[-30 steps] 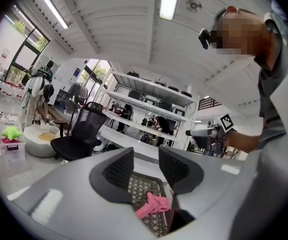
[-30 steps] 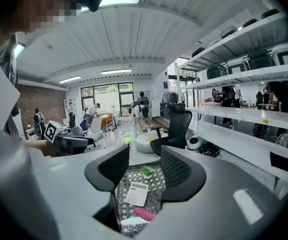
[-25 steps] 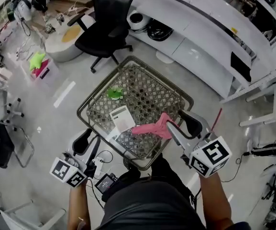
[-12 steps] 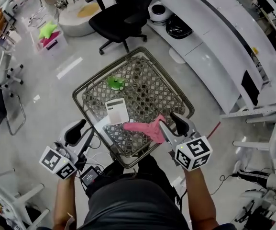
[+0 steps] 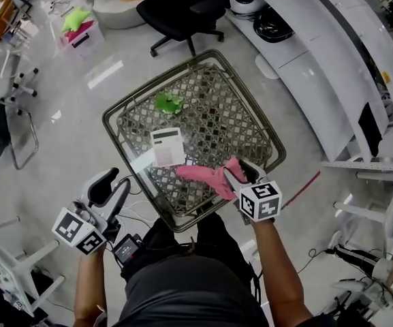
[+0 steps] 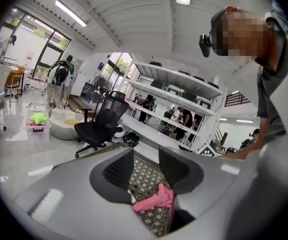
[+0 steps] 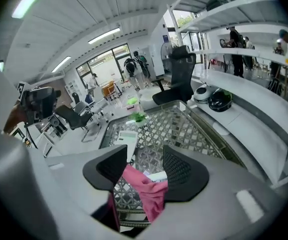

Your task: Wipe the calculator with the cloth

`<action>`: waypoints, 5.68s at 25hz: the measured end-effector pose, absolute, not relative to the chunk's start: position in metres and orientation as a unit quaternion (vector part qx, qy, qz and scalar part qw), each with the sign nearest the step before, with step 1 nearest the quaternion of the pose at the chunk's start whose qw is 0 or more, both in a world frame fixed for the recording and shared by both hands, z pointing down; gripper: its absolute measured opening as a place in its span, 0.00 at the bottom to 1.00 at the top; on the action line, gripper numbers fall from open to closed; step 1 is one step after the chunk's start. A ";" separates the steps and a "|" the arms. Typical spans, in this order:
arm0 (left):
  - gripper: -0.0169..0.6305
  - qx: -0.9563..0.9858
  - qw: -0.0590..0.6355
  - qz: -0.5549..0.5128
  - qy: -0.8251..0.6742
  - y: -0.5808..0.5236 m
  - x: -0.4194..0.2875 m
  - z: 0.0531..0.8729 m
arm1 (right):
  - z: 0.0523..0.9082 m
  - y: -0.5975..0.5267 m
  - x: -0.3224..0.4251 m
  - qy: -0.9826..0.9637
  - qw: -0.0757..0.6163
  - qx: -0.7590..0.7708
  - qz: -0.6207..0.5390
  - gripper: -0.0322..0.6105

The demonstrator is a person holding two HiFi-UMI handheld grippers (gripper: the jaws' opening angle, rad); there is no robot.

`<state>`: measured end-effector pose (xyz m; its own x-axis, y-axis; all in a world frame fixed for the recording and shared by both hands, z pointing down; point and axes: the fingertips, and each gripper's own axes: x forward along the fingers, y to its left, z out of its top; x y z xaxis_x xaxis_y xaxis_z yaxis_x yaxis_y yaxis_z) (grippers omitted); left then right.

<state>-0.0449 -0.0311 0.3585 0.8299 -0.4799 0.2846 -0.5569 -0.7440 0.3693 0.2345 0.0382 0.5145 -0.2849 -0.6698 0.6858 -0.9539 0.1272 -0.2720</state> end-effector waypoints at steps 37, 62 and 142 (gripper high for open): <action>0.33 0.898 0.271 0.090 -0.335 -0.050 -0.105 0.407 | 0.681 0.043 0.208 -0.646 0.262 0.537 0.476 0.17; 0.33 0.861 0.301 0.065 -0.405 -0.064 -0.207 0.432 | 0.664 -0.153 0.049 -0.737 0.227 0.497 0.398 0.17; 0.33 0.857 0.307 0.063 -0.409 -0.025 -0.209 0.445 | 0.655 -0.139 -0.005 -0.777 0.229 0.437 0.391 0.17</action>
<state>-0.2085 -0.0251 0.4451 0.6571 -0.6631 0.3586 -0.7400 -0.4766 0.4746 -0.0045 -0.1386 0.6553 -0.5132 -0.4994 0.6980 -0.8582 0.3117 -0.4079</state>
